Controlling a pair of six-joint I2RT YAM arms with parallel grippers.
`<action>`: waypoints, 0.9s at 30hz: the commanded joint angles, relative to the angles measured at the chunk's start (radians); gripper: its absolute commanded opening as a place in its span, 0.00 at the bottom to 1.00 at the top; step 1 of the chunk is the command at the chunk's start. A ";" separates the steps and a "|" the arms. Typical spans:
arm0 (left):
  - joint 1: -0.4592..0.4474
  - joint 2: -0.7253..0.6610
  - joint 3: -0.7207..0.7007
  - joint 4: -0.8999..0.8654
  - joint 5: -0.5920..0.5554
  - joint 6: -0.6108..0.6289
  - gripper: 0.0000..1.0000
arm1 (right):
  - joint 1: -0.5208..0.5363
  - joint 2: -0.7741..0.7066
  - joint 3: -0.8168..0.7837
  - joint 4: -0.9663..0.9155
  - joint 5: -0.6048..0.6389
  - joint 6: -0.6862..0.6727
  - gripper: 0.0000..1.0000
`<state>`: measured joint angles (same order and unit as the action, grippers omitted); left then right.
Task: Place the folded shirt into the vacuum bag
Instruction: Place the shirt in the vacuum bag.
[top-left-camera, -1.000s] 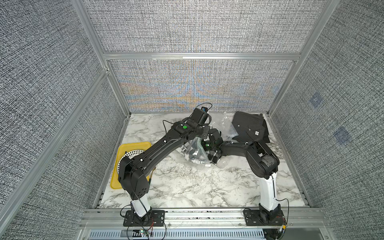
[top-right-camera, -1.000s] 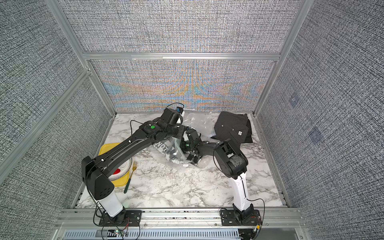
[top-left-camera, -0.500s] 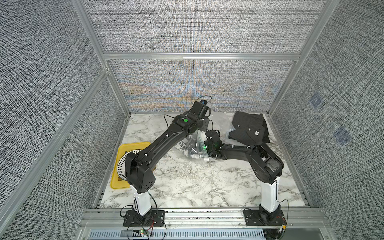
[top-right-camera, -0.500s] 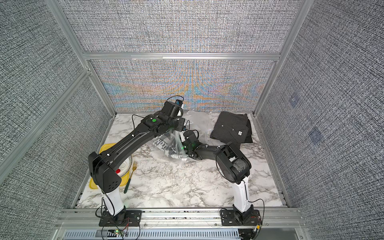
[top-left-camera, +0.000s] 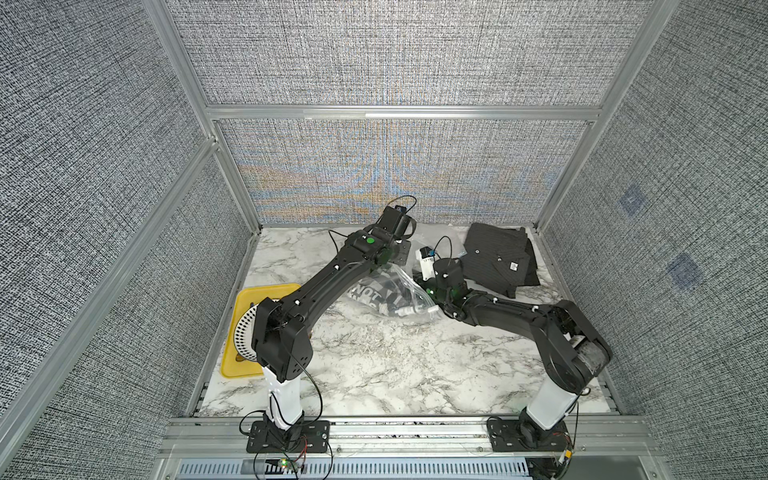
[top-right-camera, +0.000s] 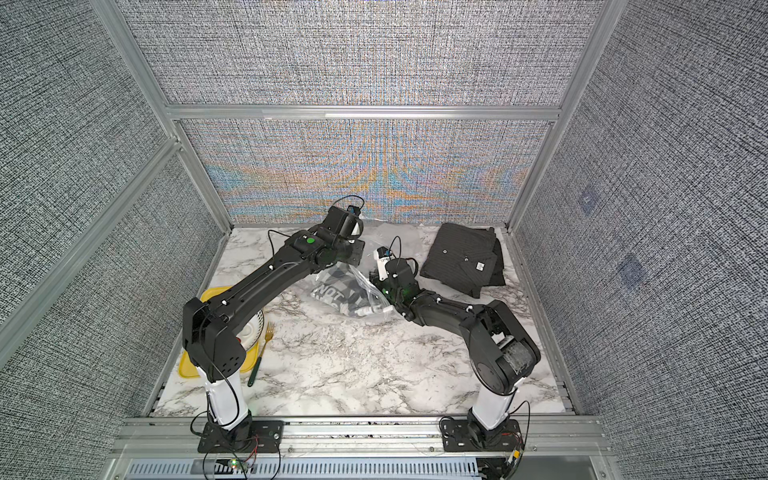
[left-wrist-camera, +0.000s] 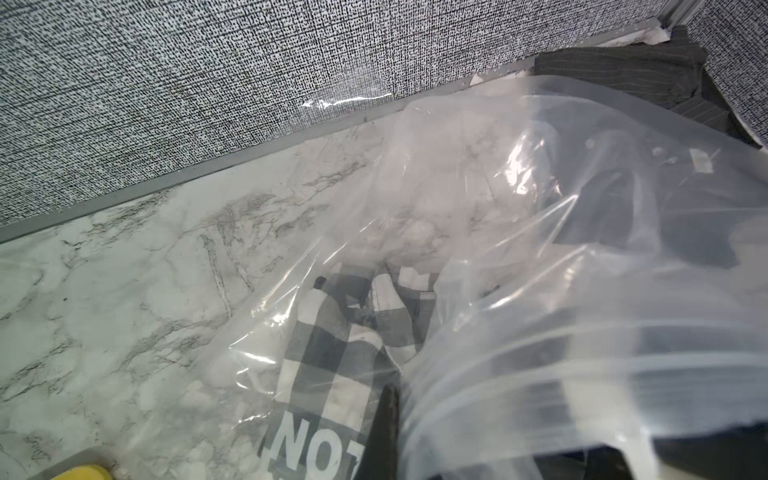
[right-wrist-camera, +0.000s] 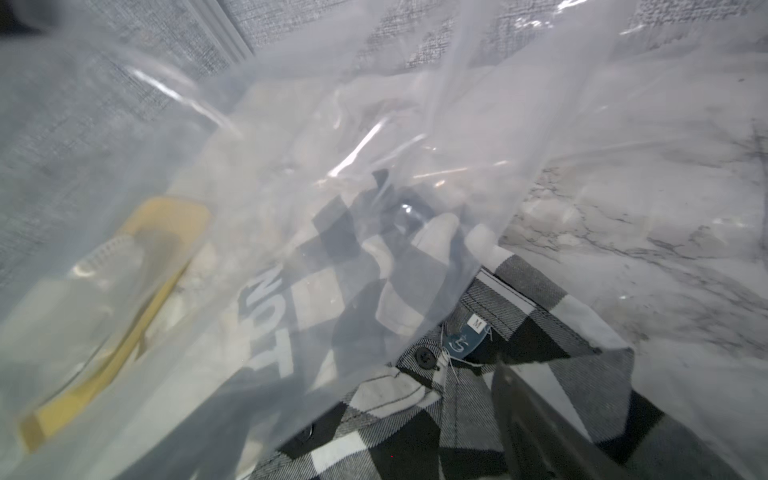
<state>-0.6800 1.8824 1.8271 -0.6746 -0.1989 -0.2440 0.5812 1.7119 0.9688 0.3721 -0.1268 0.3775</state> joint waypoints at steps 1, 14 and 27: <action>0.024 0.001 0.009 0.006 -0.003 0.006 0.00 | -0.018 -0.037 0.000 0.027 -0.078 0.072 0.92; 0.030 -0.122 -0.064 -0.012 0.130 0.003 0.00 | -0.040 0.265 0.449 -0.492 0.124 0.029 0.93; 0.093 -0.074 -0.040 -0.057 0.018 0.053 0.00 | -0.082 -0.033 0.284 -0.298 -0.109 0.070 0.93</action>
<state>-0.6125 1.7935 1.7775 -0.7261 -0.1524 -0.2104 0.4973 1.7203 1.2846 -0.0093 -0.1585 0.4328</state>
